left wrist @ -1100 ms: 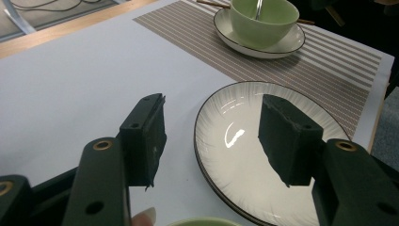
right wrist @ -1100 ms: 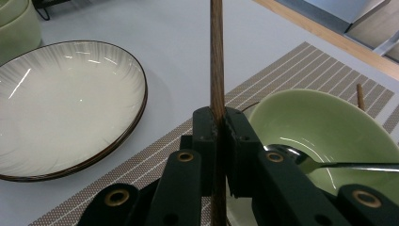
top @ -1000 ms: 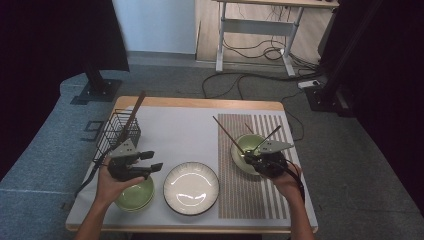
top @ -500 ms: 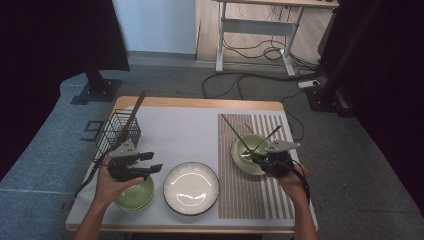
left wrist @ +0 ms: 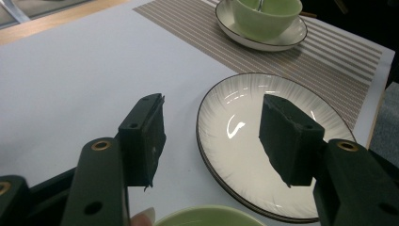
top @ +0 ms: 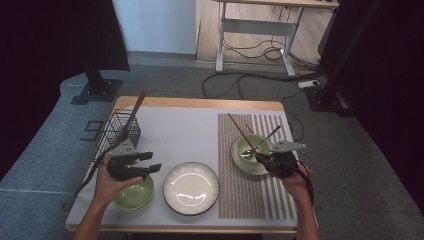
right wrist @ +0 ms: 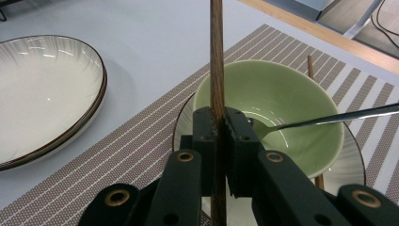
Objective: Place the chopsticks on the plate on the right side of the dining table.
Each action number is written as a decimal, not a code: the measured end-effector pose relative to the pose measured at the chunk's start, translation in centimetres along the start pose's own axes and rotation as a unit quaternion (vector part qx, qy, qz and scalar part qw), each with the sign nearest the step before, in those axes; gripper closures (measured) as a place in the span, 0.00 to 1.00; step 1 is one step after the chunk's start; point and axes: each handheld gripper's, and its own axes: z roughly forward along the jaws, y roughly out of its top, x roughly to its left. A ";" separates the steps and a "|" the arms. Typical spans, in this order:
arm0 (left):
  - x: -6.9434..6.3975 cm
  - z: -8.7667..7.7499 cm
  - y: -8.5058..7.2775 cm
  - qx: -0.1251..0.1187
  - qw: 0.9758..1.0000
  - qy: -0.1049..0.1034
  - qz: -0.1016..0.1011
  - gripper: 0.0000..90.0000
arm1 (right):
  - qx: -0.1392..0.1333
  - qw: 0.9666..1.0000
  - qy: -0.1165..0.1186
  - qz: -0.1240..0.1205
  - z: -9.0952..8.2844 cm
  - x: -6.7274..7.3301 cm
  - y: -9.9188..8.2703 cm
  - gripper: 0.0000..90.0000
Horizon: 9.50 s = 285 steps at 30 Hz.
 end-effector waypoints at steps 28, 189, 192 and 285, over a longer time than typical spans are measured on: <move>0.1 0.2 -0.1 0.003 1.000 -0.008 -0.005 0.46 | -0.006 0.999 -0.031 0.029 -1.3 -1.9 -1.3 0.94; -0.5 1.2 -1.0 0.019 0.999 -0.035 -0.003 0.46 | 0.073 0.982 -0.099 0.140 4.5 -8.7 -5.0 0.94; -0.5 1.2 -1.0 0.018 0.999 -0.036 -0.003 0.46 | 0.071 0.983 -0.099 0.140 4.5 -8.8 -5.0 0.93; -0.8 1.7 -1.2 0.036 0.998 -0.043 -0.001 0.48 | 0.073 0.994 -0.074 0.037 4.5 -8.3 -4.7 0.81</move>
